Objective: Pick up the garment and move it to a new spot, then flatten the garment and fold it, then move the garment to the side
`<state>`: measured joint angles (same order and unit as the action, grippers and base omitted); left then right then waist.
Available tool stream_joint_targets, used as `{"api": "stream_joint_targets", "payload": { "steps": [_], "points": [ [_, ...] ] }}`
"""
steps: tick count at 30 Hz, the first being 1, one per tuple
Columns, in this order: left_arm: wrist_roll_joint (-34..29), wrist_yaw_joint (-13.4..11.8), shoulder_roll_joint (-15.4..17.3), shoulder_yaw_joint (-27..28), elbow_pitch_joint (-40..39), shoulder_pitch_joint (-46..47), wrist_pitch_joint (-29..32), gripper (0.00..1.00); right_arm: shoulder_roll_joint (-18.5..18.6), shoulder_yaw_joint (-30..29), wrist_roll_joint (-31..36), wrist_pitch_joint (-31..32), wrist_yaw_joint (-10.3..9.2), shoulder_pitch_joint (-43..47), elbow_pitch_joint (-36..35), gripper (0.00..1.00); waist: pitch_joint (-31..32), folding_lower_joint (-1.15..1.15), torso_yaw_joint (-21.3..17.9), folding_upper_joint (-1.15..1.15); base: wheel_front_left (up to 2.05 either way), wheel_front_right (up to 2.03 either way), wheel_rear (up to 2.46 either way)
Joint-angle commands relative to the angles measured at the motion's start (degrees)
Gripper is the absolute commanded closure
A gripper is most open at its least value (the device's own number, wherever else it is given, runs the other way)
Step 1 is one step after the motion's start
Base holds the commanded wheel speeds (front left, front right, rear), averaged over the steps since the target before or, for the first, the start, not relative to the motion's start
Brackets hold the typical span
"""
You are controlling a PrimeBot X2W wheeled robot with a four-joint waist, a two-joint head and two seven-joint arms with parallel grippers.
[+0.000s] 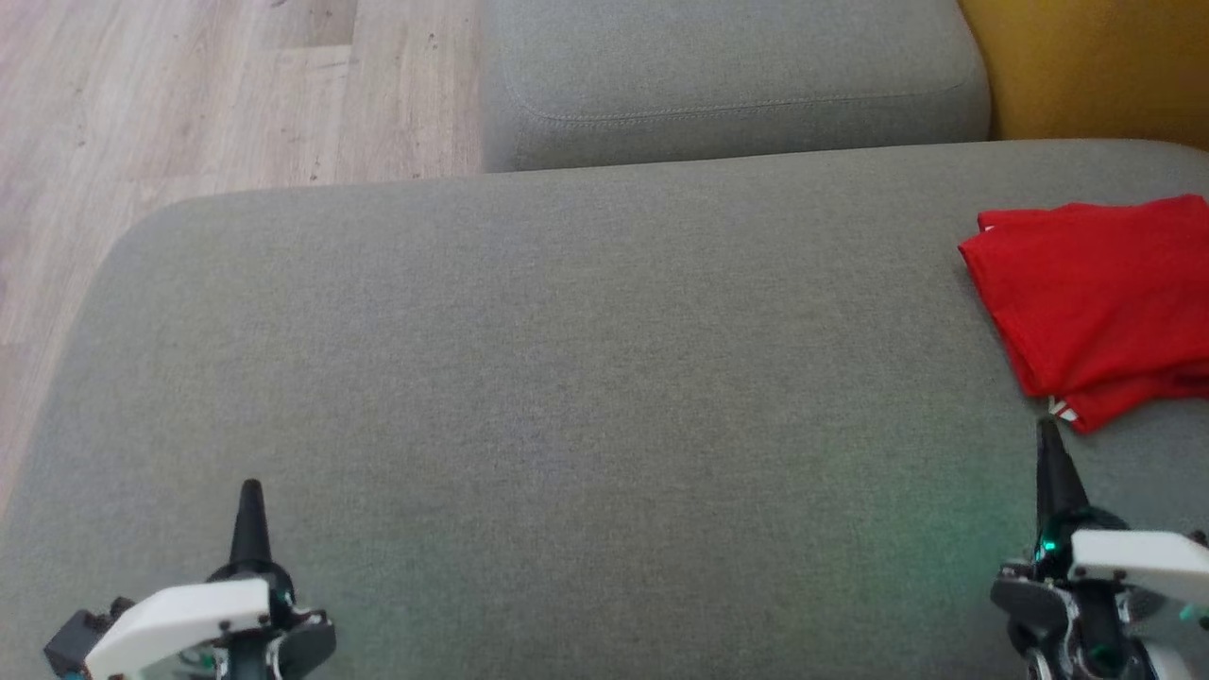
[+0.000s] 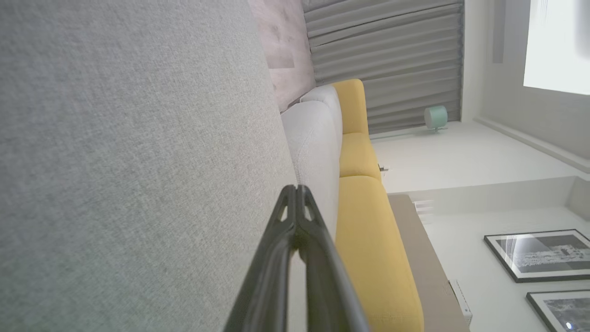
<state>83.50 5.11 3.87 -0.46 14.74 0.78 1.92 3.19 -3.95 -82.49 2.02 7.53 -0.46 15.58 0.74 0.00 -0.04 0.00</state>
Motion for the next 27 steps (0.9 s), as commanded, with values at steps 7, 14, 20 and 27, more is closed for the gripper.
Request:
{"api": "stream_joint_targets", "payload": {
  "steps": [7,14,20,27],
  "points": [
    [5.74,1.43,0.69,3.42,-1.09,4.18,1.47,1.0,1.2,0.23,-6.29,1.55,-0.04,-4.56,-1.78,1.0,-0.47,0.0,0.02,0.0,0.0,0.0,0.0],
    [9.68,2.2,0.64,4.48,-0.85,5.04,2.53,1.0,1.18,-0.38,-10.48,2.59,-0.04,-5.36,-1.7,1.0,-0.84,0.0,0.03,0.0,0.0,0.0,0.0],
    [10.42,2.37,0.53,4.87,-0.79,5.23,2.88,1.0,1.08,-0.65,-11.28,2.93,-0.04,-5.55,-1.68,1.0,-0.92,0.0,0.04,0.0,0.0,0.0,0.0],
    [10.28,2.37,0.41,5.04,-0.78,5.25,3.01,1.0,0.96,-0.81,-11.14,3.05,-0.04,-5.56,-1.67,1.0,-0.92,0.0,0.04,0.0,0.0,0.0,0.0]
  ]
}}
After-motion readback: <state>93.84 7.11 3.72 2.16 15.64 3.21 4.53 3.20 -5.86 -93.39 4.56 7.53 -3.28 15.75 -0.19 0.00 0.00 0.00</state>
